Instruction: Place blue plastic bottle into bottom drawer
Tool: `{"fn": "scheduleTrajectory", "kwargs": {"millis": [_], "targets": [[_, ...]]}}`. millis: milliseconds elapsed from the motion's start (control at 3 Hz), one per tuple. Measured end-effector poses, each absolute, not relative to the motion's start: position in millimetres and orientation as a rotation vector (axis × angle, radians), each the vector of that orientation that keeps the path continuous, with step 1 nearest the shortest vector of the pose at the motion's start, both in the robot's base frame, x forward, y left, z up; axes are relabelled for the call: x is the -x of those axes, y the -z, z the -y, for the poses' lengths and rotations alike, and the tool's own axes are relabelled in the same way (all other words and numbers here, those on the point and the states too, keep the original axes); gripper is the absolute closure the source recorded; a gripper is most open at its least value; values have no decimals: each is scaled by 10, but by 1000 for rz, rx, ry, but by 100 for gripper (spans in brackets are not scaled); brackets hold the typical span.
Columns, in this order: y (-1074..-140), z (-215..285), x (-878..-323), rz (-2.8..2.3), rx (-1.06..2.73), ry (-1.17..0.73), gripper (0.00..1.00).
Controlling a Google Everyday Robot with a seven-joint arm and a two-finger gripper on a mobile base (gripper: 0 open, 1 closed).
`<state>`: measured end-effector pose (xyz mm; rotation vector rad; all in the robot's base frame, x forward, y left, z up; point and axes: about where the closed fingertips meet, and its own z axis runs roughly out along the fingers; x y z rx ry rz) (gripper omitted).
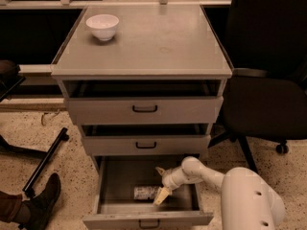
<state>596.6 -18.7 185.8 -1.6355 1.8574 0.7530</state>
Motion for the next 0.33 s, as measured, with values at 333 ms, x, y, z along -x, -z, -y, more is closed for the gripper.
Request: {"fn": "scheduleTrajectory", "kwargs": {"millis": [333], "targets": [[-1858, 187, -5966, -1857, 1636, -753, 0]]}}
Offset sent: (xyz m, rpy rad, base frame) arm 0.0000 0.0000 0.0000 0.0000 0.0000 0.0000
